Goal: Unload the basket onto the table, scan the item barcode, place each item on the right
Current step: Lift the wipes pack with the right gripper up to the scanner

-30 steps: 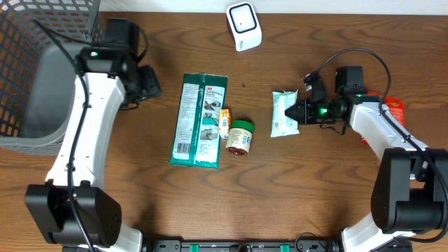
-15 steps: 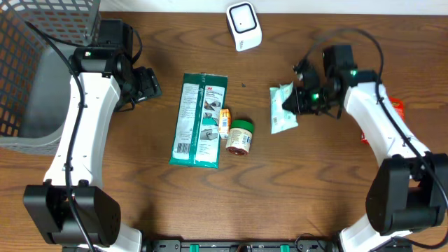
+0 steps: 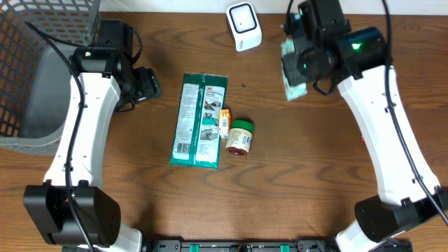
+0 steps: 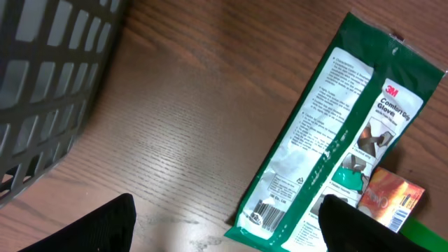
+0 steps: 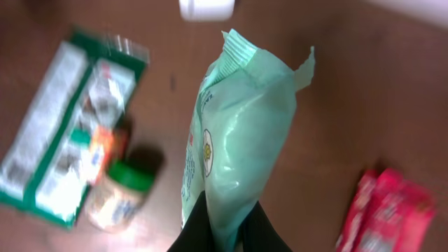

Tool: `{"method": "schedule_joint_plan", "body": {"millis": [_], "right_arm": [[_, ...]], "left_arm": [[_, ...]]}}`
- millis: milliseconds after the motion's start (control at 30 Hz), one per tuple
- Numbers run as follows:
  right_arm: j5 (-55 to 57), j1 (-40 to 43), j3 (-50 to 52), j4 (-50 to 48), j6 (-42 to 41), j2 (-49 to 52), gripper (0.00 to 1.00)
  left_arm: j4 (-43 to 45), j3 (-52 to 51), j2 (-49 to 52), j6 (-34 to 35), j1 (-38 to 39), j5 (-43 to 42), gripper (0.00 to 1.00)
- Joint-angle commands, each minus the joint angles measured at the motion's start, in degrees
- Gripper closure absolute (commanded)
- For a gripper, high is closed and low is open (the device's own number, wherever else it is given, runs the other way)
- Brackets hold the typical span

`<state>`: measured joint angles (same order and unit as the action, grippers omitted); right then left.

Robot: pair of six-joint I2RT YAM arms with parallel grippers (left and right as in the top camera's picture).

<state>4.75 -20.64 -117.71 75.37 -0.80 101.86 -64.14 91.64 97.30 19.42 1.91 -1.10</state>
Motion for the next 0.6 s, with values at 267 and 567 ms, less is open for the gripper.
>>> {"method": "schedule_joint_plan", "body": {"millis": [267, 567], "right_arm": [[15.61, -7.85, -6.97, -14.93, 28.52, 0.11, 0.99], [16.02, -10.23, -6.95, -27.8, 42.71, 5.03, 0.99]], "left_arm": [[-0.28, 0.2, -0.83, -0.31, -0.24, 0.72, 0.16], [-0.28, 0.17, -0.83, -0.31, -0.24, 0.72, 0.16]]}}
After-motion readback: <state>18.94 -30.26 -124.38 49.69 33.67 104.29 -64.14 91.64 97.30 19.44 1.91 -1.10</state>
